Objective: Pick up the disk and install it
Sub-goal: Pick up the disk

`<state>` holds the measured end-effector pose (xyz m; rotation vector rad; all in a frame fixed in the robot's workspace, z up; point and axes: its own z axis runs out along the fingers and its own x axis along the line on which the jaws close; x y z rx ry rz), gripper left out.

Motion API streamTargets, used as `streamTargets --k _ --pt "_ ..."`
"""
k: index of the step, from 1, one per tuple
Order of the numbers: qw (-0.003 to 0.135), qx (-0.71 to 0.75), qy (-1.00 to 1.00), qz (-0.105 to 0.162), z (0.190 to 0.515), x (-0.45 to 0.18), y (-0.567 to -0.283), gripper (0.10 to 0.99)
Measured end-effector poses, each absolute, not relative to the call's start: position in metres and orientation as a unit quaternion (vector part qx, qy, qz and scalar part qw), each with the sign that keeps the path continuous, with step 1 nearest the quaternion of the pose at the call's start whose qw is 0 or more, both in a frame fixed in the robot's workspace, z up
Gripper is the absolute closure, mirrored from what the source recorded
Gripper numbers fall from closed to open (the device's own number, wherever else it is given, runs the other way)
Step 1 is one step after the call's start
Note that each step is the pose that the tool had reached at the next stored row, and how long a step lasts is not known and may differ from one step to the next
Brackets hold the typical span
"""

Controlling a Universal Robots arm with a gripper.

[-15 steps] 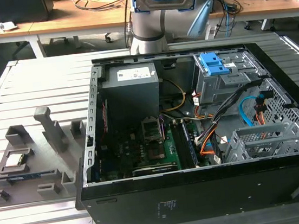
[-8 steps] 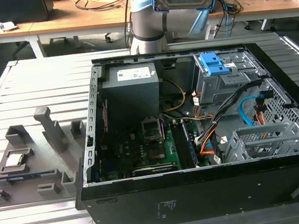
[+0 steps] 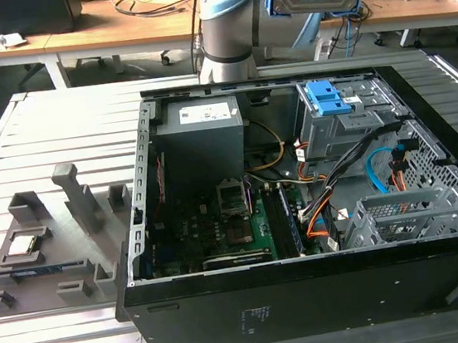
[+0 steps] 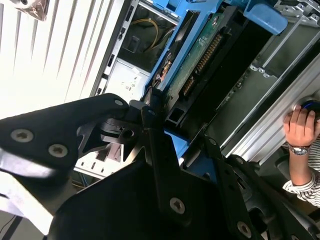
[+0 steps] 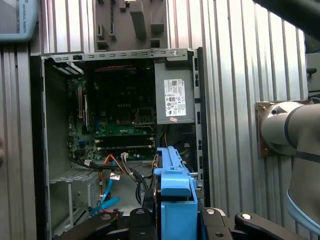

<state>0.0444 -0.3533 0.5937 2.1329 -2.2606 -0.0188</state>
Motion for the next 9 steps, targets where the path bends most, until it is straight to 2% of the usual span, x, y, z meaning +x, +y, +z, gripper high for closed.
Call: streamTargets --k 9 --pt "0.017 0.686 -0.727 -0.005 0.585 0.061 -0.353 0.718"
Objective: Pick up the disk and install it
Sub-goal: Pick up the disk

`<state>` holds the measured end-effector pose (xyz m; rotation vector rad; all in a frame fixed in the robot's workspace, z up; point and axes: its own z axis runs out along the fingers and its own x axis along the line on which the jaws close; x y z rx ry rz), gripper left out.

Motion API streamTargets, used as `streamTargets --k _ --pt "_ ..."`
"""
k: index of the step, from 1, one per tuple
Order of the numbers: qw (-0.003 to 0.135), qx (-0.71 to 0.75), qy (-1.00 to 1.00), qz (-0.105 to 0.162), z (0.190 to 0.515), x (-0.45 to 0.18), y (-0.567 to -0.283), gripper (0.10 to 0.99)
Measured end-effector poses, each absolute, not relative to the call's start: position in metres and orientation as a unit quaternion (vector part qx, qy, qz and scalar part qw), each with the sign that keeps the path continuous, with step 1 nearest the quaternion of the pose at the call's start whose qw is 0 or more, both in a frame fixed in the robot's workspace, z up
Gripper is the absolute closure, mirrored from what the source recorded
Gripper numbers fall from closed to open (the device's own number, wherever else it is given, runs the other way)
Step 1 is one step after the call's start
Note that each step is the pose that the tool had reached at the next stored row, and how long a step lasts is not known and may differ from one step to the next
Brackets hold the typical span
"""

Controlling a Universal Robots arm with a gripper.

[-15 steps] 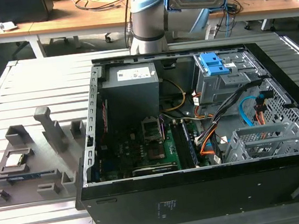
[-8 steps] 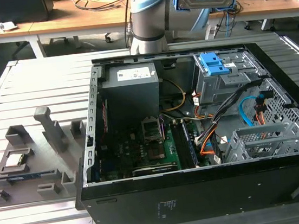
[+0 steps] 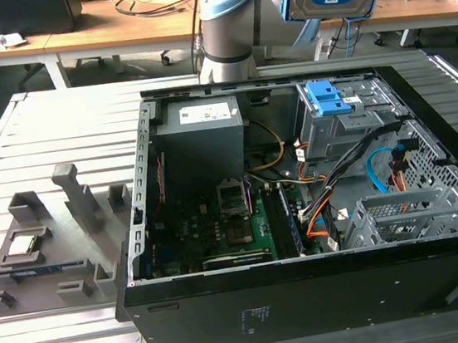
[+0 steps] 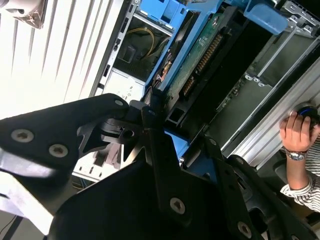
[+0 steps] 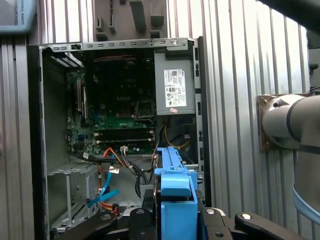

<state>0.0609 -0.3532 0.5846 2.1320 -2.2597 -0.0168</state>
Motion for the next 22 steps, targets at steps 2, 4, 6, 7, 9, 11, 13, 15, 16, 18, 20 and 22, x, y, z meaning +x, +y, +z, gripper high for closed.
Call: streamTargets --k 2,4,6,7,9,11,13,15,16,18,20,22 --pt "0.017 0.686 -0.727 -0.005 0.582 0.062 -0.353 0.718" --pt "0.017 0.686 -0.727 -0.005 0.581 0.062 -0.353 0.718" --pt "0.014 0.686 -0.727 -0.009 0.581 0.063 -0.353 0.718" --pt "0.002 0.686 -0.727 -0.022 0.581 0.062 -0.354 0.718" --pt "-0.005 0.686 -0.727 -0.029 0.581 0.062 -0.355 0.718" --pt "-0.005 0.686 -0.727 -0.029 0.581 0.062 -0.355 0.718" --pt "-0.004 0.686 -0.727 -0.028 0.579 0.062 -0.355 0.718" --pt "-0.004 0.686 -0.727 -0.028 0.577 0.062 -0.355 0.718" --pt "-0.004 0.686 -0.727 -0.028 0.576 0.062 -0.355 0.718" --pt "-0.004 0.686 -0.727 -0.028 0.575 0.062 -0.355 0.718" --pt "-0.004 0.686 -0.727 -0.028 0.574 0.062 -0.355 0.718" --pt "-0.003 0.686 -0.727 -0.027 0.573 0.062 -0.356 0.718"
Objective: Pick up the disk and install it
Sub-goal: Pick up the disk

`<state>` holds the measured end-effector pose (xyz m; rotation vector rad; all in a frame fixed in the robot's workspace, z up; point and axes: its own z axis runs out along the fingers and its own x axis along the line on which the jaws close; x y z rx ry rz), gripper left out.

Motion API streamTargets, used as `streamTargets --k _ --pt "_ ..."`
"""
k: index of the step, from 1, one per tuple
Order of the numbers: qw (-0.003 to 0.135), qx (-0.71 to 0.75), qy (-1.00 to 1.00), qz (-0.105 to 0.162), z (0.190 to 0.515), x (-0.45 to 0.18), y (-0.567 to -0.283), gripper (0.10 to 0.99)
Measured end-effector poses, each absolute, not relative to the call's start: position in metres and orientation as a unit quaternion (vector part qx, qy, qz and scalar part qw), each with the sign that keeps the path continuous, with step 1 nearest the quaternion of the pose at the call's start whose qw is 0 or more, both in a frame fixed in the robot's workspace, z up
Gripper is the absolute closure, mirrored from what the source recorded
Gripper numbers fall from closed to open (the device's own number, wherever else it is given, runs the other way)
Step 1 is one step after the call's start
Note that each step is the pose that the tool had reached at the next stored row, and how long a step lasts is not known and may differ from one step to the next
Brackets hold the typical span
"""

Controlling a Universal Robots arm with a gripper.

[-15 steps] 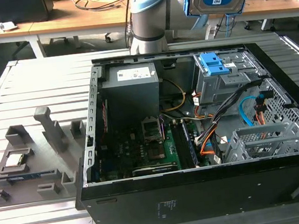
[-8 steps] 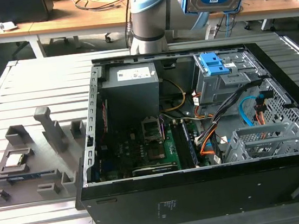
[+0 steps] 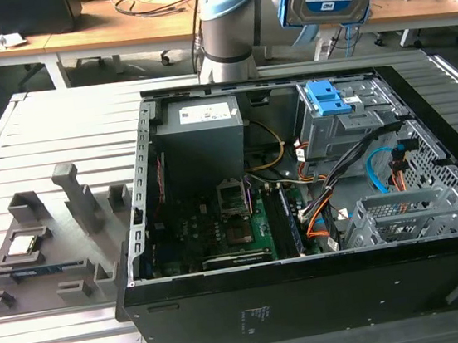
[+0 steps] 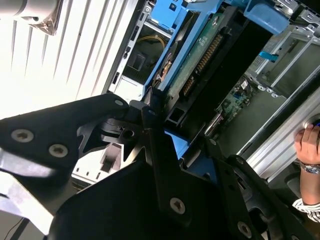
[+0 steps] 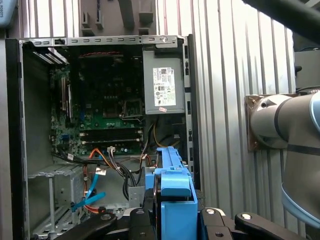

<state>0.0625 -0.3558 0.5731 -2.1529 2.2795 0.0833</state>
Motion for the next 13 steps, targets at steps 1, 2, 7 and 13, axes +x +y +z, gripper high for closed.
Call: streamTargets --k 1,2,7,13 --pt "0.002 -0.686 0.727 0.026 0.5725 0.0625 -0.3558 0.718" --pt "0.002 -0.686 0.727 0.026 0.5715 0.0625 -0.3559 0.718" --pt "0.002 -0.686 0.727 0.026 0.5679 0.0624 -0.3563 0.718" --pt "0.002 -0.686 0.727 0.026 0.5668 0.0598 -0.3564 0.718"
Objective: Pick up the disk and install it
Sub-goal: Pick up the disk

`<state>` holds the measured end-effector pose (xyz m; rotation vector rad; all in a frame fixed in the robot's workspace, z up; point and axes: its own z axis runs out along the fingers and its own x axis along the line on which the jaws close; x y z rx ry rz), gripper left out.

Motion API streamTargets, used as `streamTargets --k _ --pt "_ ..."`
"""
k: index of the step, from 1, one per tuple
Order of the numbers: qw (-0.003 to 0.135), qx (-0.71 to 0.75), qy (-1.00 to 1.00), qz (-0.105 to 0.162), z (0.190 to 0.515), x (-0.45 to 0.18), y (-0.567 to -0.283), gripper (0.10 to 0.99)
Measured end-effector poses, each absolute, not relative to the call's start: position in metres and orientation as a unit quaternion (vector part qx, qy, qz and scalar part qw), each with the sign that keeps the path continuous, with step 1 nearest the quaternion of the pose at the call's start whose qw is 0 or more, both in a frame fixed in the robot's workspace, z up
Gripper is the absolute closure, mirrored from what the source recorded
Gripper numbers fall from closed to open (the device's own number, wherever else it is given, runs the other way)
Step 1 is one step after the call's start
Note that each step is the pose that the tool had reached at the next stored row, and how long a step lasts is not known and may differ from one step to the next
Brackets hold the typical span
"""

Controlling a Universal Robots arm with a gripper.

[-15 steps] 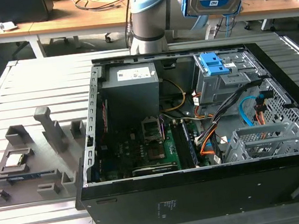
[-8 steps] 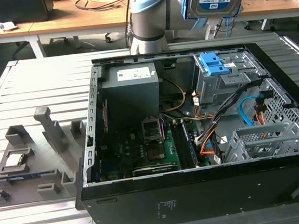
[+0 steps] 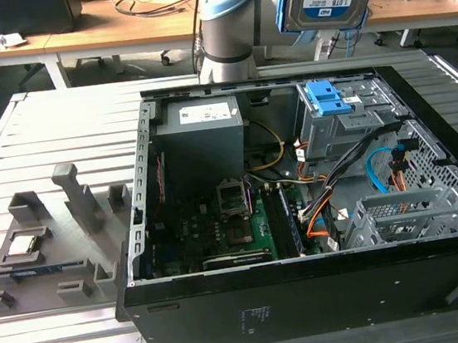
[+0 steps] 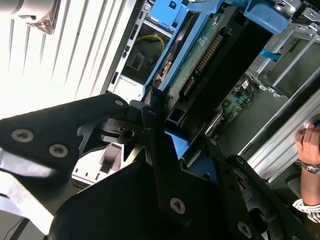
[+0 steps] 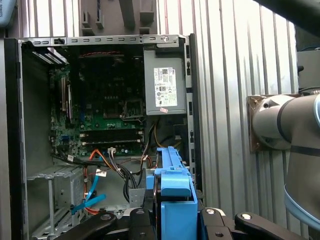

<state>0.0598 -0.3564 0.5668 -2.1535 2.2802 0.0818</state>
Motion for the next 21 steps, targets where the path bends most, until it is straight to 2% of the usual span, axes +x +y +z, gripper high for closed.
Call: streamTargets --k 21 --pt "0.002 -0.686 0.727 0.026 0.5615 0.0584 -0.3564 0.718"
